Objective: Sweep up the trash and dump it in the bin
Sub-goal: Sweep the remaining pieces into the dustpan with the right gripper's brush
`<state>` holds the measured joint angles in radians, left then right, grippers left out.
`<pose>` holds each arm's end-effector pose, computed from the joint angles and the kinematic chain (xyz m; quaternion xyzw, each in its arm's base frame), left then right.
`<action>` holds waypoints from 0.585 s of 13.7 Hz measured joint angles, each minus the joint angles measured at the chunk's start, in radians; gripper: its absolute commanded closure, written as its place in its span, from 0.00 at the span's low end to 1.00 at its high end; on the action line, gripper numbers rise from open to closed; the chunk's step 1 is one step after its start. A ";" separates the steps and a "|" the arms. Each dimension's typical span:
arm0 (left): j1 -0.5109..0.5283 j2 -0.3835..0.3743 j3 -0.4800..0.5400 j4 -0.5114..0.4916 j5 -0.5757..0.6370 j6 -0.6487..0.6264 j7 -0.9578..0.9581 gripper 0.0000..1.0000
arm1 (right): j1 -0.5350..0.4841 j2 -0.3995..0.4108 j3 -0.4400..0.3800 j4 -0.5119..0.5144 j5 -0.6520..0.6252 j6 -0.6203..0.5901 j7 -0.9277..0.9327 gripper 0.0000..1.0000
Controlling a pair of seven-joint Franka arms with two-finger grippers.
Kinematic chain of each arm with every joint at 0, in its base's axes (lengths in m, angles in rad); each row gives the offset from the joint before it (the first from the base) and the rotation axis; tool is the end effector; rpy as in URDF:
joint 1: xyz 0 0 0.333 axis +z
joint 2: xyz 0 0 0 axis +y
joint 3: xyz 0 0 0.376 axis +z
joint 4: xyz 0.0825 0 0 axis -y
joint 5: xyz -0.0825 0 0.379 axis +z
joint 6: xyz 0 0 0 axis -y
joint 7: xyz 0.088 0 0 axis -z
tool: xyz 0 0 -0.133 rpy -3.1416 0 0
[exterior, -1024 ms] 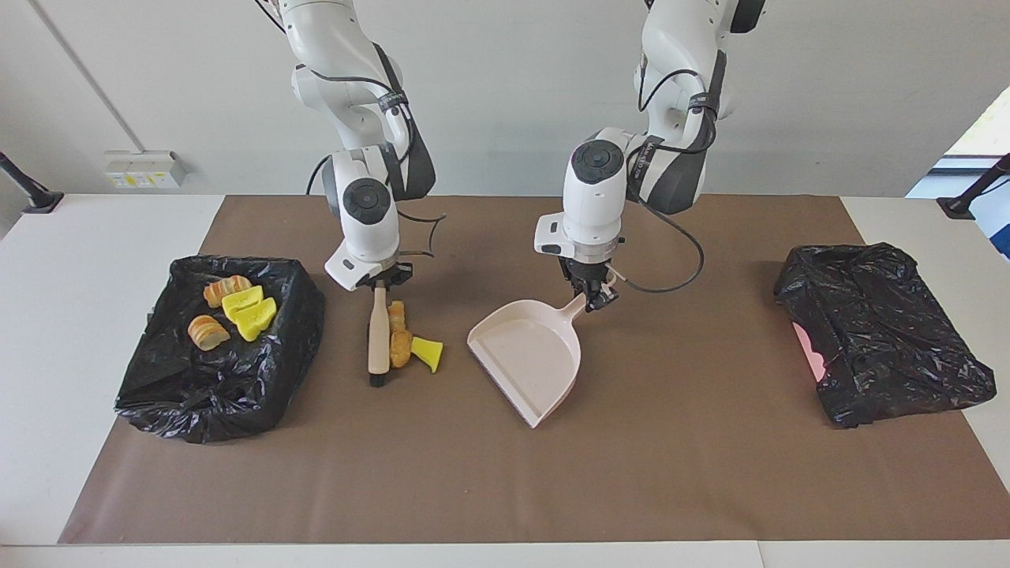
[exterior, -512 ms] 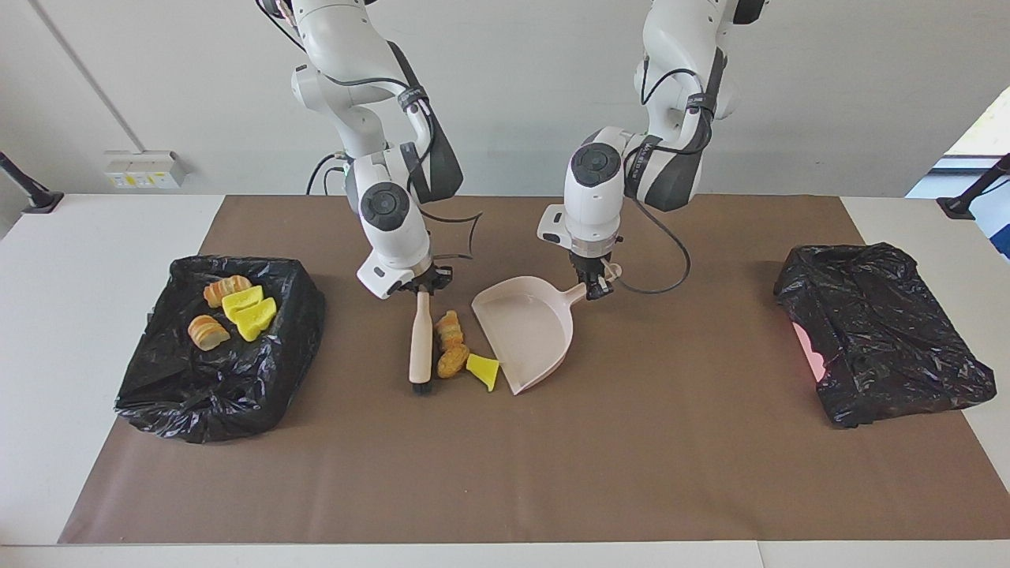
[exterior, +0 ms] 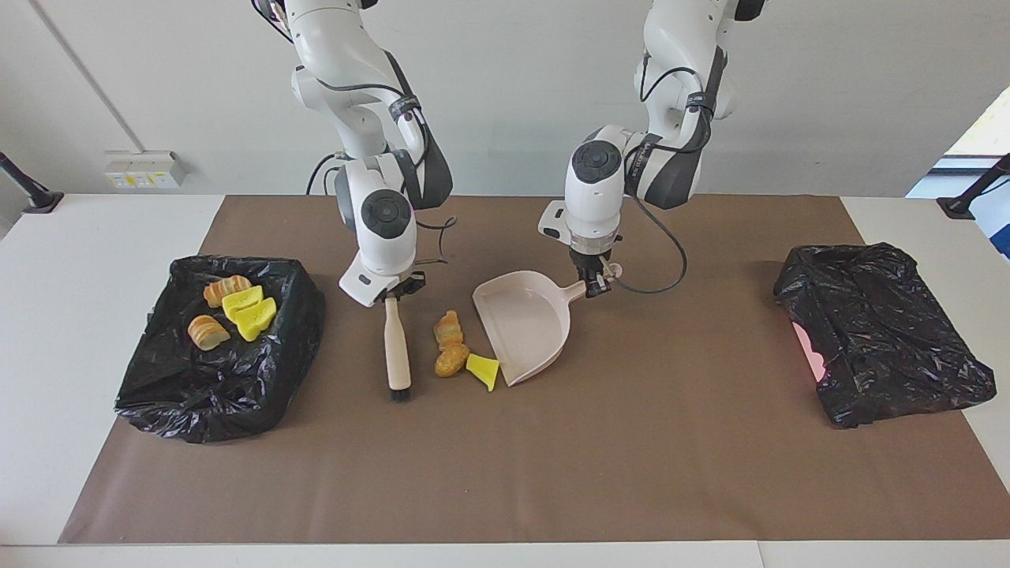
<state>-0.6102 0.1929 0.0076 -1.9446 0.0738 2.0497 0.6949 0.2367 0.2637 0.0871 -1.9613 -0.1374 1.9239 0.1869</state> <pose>0.4918 -0.3317 0.4123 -0.7844 0.6179 0.0453 0.0306 0.5487 0.1681 0.3572 0.9825 0.1007 -0.1317 0.0847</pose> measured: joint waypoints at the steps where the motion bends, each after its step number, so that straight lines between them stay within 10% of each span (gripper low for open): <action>1: 0.000 -0.002 0.000 -0.005 0.000 0.005 0.006 1.00 | 0.016 0.011 0.009 0.002 0.007 0.004 -0.008 1.00; 8: 0.000 -0.006 0.001 -0.018 0.000 0.027 0.013 1.00 | 0.041 0.016 0.032 0.002 0.397 0.044 -0.193 1.00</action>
<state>-0.6101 0.1865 0.0084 -1.9630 0.0738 2.0769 0.7074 0.2775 0.2792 0.1190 -1.9591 0.2596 1.9677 -0.0063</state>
